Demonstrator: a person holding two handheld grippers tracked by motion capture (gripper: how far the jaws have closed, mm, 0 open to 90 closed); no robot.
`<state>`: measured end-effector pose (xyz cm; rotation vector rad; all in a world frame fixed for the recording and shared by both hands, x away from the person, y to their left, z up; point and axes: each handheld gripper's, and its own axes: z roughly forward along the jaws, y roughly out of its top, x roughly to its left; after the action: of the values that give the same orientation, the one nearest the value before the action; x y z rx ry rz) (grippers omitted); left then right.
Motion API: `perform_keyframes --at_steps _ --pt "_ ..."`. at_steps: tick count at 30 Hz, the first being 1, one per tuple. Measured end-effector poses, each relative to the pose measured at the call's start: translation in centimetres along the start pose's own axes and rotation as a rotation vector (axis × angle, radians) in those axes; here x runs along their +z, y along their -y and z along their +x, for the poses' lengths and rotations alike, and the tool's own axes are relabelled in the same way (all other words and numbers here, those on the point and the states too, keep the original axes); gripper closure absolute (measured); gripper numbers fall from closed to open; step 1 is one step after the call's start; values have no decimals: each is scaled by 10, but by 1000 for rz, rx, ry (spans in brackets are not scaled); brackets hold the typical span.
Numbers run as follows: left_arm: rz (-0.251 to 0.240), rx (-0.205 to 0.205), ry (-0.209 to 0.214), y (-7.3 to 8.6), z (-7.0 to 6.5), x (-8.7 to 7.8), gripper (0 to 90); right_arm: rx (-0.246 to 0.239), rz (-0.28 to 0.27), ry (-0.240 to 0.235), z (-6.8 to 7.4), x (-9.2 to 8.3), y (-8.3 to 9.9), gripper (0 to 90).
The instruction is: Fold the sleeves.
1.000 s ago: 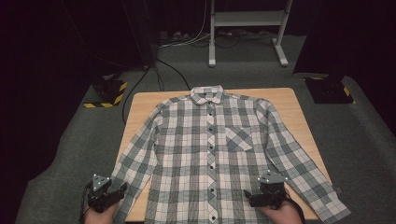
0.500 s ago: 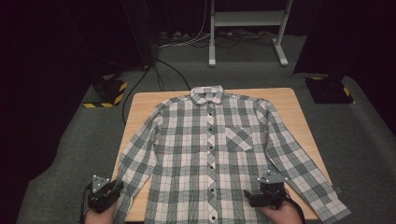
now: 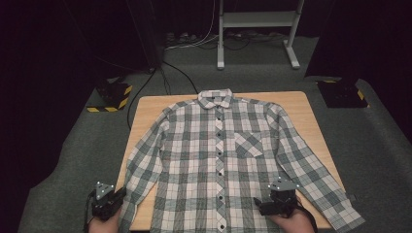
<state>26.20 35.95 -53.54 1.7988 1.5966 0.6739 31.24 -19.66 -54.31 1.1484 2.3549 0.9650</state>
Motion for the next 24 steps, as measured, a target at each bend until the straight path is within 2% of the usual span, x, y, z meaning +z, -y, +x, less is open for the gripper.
perform_keyframes --at_steps 9,14,24 --pt "-66 -41 40 -4 -4 -10 859 0 0 1 0 0 0 2" --pt "-110 -72 88 -6 -6 -15 858 1 1 -1 0 0 0 1" --pt "-190 -82 166 -13 -20 -24 851 1 1 -1 0 0 0 2"
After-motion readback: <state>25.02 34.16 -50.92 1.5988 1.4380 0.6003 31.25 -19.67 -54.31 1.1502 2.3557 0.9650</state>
